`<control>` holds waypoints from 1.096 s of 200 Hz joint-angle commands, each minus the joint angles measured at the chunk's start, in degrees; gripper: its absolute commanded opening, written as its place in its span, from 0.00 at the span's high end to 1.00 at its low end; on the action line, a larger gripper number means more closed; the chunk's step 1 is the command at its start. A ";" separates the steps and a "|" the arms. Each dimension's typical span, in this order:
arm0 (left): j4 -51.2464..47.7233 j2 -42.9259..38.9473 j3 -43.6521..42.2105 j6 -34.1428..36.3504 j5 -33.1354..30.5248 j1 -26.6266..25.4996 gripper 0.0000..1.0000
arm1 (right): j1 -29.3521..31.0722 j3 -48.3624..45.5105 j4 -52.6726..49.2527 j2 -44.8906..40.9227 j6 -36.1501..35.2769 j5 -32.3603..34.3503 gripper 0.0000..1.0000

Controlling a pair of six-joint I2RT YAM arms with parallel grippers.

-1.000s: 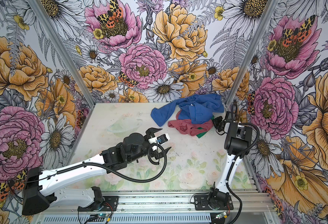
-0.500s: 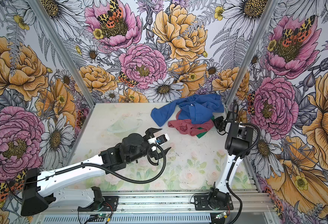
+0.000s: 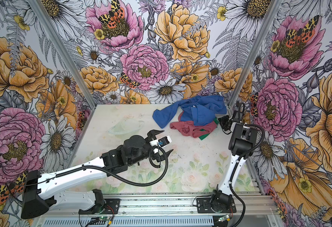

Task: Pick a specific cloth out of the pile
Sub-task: 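Grasp the green shirt with the right gripper and lift it high out of the pile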

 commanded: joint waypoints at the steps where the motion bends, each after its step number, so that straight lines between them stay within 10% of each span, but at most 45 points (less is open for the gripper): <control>1: 0.96 0.06 -0.82 -0.21 -0.25 -0.26 0.01 | 0.70 1.46 -3.09 1.42 -1.37 -0.11 0.63; 92: 0.83 -0.12 -0.65 -0.04 -0.79 -0.27 0.01 | 1.68 2.66 -4.50 3.27 -2.53 -1.68 1.00; 219: 0.44 -3.82 -0.61 -0.69 -0.92 -0.35 0.01 | 2.33 25.60 -9.42 -19.34 8.23 -7.82 1.00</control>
